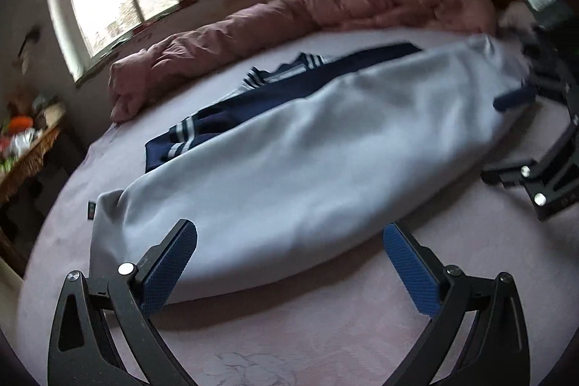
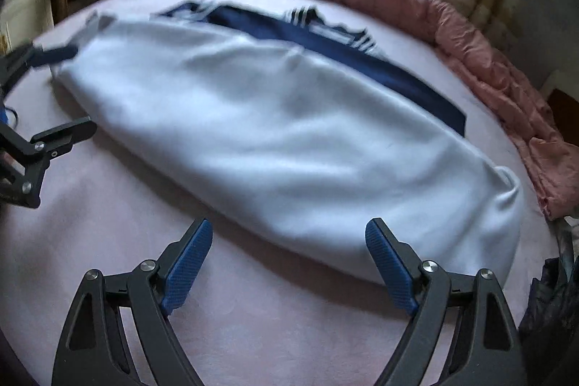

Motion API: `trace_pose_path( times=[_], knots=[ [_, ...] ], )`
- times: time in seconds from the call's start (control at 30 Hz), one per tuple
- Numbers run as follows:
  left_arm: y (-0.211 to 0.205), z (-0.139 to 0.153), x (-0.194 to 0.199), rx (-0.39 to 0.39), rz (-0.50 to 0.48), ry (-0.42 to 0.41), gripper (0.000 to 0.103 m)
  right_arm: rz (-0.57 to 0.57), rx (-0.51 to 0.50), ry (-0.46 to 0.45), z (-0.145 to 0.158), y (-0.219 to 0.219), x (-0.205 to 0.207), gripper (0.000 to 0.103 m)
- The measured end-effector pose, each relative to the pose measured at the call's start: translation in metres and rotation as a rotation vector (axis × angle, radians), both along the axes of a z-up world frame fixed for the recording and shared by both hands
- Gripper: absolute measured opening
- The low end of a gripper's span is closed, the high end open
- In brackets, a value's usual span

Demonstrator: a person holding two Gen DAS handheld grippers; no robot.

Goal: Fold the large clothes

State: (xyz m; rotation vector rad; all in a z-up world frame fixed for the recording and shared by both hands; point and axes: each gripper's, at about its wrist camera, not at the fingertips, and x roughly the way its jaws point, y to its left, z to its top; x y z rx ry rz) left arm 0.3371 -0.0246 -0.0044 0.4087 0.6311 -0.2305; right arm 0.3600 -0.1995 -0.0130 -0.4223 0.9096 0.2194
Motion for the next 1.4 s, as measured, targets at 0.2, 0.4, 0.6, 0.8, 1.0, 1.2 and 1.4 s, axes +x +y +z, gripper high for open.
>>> trace_pose_path(
  times=[0.2,0.4,0.6,0.8,1.0,1.2,1.4],
  knots=[
    [-0.005,-0.023,0.019,0.115,0.103,0.082,0.103,-0.077,0.002,0.014,-0.007,-0.016,0.014,0.088],
    [0.011,-0.028,0.033,0.154,0.257,0.066,0.103,-0.157,-0.084,-0.044,-0.01,-0.019,0.023,0.088],
    [0.03,-0.03,0.049,0.219,0.387,0.019,0.103,-0.242,-0.188,-0.107,-0.013,-0.03,0.033,0.088],
    [0.034,-0.031,0.055,0.242,0.385,-0.002,0.1,-0.258,-0.16,-0.124,-0.013,-0.04,0.036,0.088],
    [0.035,-0.031,0.056,0.216,0.377,0.01,0.096,-0.263,-0.129,-0.112,-0.013,-0.043,0.038,0.088],
    [0.027,-0.032,0.055,0.233,0.328,0.007,0.077,-0.25,-0.125,-0.116,-0.015,-0.039,0.038,0.08],
    [0.027,-0.032,0.055,0.228,0.317,0.009,0.05,-0.246,-0.13,-0.124,-0.015,-0.038,0.038,0.062]
  ],
)
